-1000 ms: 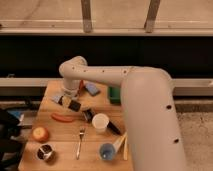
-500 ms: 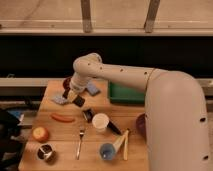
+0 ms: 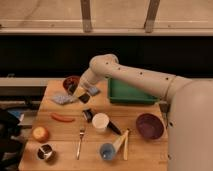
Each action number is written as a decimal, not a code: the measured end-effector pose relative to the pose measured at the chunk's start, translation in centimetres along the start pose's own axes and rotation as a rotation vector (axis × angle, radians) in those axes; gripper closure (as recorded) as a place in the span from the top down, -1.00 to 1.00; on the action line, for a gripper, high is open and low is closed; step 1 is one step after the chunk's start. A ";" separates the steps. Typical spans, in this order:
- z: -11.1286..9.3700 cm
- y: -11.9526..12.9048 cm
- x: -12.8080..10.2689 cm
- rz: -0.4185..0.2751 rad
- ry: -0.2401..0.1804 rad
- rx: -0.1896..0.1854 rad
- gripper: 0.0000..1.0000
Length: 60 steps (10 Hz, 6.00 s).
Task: Place eraser in plastic cup
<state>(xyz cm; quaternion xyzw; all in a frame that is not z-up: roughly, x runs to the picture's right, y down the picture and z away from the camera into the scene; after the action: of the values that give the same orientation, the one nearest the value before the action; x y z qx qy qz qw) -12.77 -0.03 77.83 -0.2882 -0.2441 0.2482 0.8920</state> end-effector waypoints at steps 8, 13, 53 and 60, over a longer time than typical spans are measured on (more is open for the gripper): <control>1.9 3.1 -2.0 -0.226 -0.064 -0.222 -0.89; 1.0 4.4 -1.1 -0.247 -0.034 -0.241 -0.89; -9.5 16.9 17.1 0.197 -0.113 -0.080 -0.89; -7.6 18.1 20.1 0.273 -0.137 -0.105 -0.89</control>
<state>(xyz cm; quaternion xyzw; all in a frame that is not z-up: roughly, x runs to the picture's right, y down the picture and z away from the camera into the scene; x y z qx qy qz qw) 1.42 21.57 66.83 -0.3473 -0.2758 0.3730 0.8150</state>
